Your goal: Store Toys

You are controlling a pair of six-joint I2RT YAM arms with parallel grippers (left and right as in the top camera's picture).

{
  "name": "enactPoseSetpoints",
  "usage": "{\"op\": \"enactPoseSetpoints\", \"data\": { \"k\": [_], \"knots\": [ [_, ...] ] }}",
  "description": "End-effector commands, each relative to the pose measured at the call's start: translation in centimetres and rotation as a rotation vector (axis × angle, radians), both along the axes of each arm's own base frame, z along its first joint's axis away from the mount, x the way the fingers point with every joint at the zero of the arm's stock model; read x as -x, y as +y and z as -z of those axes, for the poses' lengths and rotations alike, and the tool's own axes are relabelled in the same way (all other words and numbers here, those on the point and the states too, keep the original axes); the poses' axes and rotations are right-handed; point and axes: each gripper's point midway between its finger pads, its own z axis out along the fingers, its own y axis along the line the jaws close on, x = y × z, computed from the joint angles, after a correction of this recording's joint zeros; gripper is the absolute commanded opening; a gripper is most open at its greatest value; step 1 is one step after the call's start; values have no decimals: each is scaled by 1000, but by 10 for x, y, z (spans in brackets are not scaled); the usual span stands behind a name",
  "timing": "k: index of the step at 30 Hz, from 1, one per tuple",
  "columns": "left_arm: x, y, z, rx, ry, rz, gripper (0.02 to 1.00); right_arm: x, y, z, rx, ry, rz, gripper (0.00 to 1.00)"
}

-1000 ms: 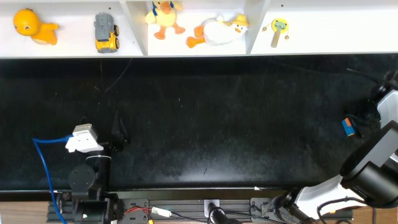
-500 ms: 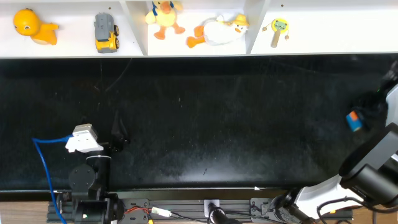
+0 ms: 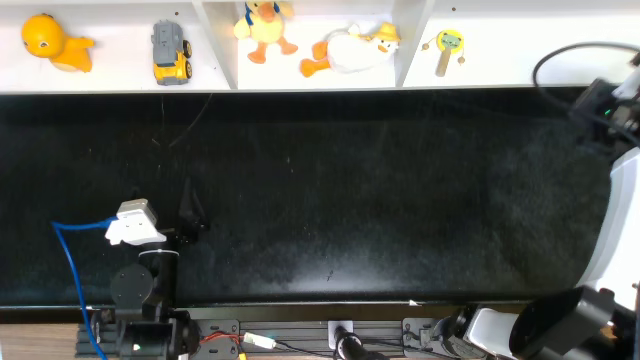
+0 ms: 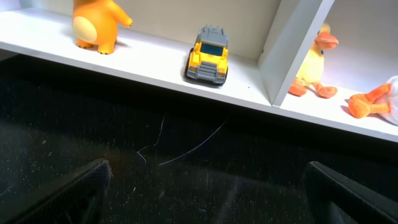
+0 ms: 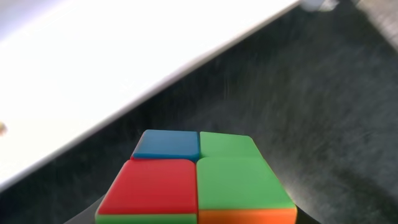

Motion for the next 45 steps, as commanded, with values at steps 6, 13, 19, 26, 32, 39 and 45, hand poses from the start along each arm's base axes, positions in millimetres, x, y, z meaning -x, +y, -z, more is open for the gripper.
{"op": "enactPoseSetpoints", "data": {
  "k": [6, 13, 19, 26, 32, 39, 45],
  "knots": [
    [0, 0, -1, 4, -7, 4, 998, -16, 9, -20, 188, -267, -148, 47],
    [0, 0, -1, 4, -7, 4, 998, -67, 2, -6, 407, -556, -300, 47],
    [0, 0, -1, 4, -7, 4, 998, -94, 2, 13, 385, -652, -345, 45],
    [0, 0, -1, 4, -7, 4, 998, -114, 2, 21, 381, -777, -361, 45],
    [0, 0, -1, 4, -7, 4, 998, -132, 0, 40, 385, -804, -387, 47],
    [0, 0, -1, 4, -7, 4, 996, -164, 8, 44, 377, -823, -427, 47],
    [0, 0, -1, 4, -7, 4, 996, -182, 20, 52, 348, -796, -458, 47]
  ]
}}
